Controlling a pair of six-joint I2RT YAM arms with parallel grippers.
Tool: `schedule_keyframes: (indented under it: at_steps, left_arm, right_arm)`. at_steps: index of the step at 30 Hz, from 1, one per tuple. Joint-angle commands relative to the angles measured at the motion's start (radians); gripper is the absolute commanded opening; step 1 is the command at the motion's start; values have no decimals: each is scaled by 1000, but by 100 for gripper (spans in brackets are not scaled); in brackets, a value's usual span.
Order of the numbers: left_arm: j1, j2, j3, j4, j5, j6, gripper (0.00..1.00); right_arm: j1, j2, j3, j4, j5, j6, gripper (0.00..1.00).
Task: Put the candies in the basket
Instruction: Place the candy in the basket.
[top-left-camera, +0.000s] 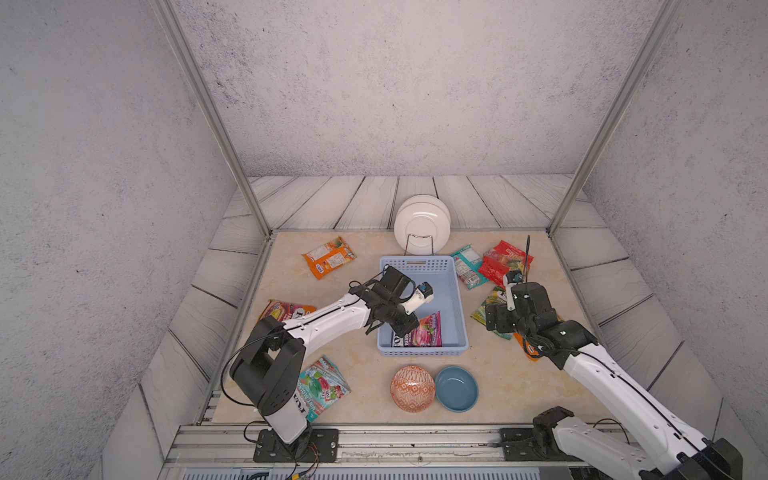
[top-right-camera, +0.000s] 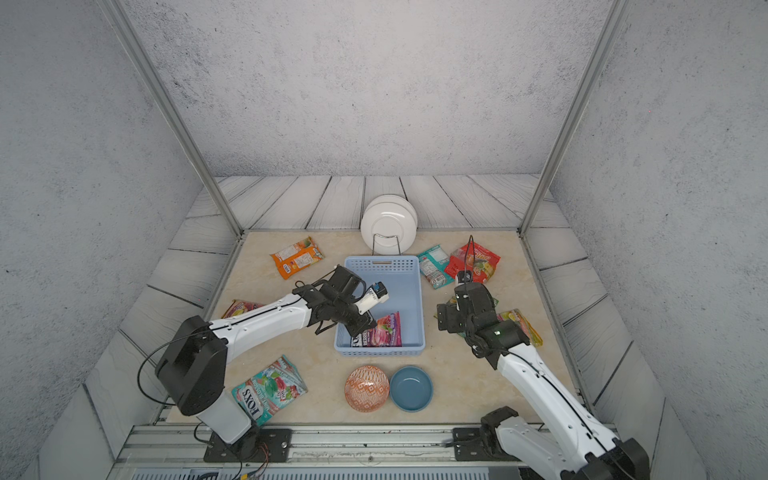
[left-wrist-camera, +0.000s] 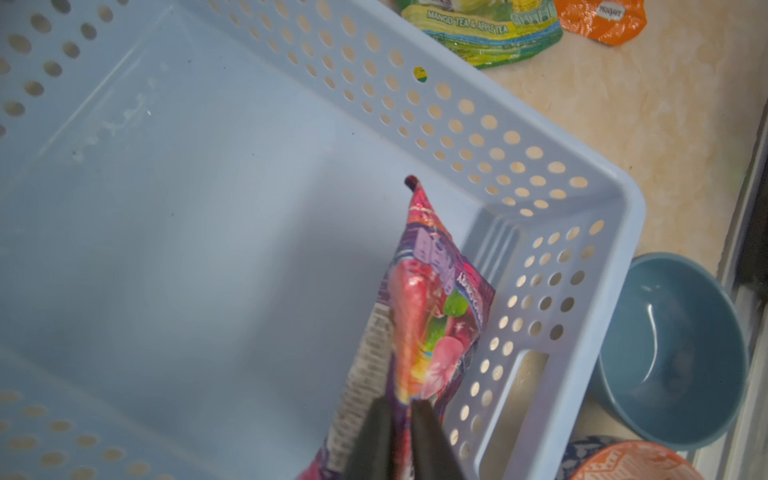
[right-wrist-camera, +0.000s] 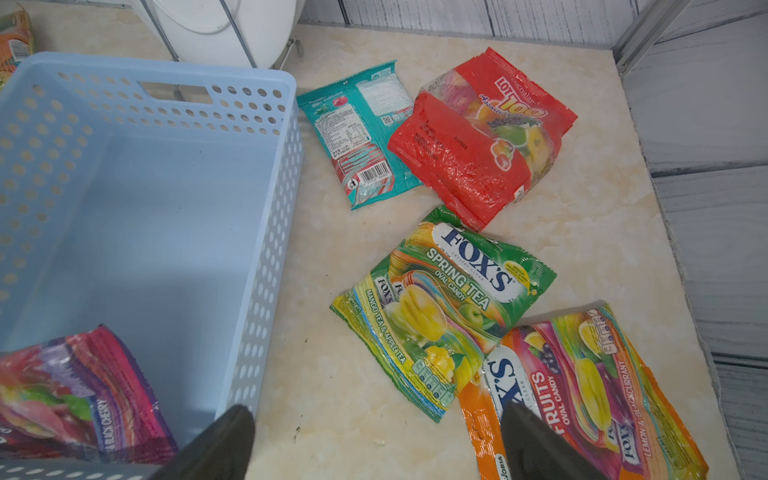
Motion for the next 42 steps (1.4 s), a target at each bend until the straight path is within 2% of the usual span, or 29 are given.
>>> schedule_keyframes:
  at_steps: [1,3,5,17,23,26,32,38,42]
  left_arm:
    - [-8,-28,-15,4,-21,-12,38]
    - [-8,-41,-21,14,-29,-16,50]
    - [-8,-58,-15,7,-45,-16,57]
    - [-6,-190,-41,1,-64,32,72]
    - [17,-243,-45,-17,-79,84,80]
    - [62,-266,-47,-24,-51,76,90]
    - [168,-330,-62,-14,-21,53,99]
    - [280,-399,-76,-14,-16,58,99]
    - [369,-449,-96,-1,12,16,99]
  right_arm:
    - [-4,-13,-8,2,8,-2,97]
    - [-3,-7,-4,9,-12,-8,97]
    - [-4,-2,6,-12,8,-10,97]
    - [-4,21,8,-10,8,-10,97]
    - [-4,64,33,-55,65,-15,96]
    - [-4,101,63,-95,82,-5,95]
    - [-5,169,86,-105,118,18,94]
    - [-33,246,131,-102,98,68,93]
    - [-78,285,160,-106,43,119,92]
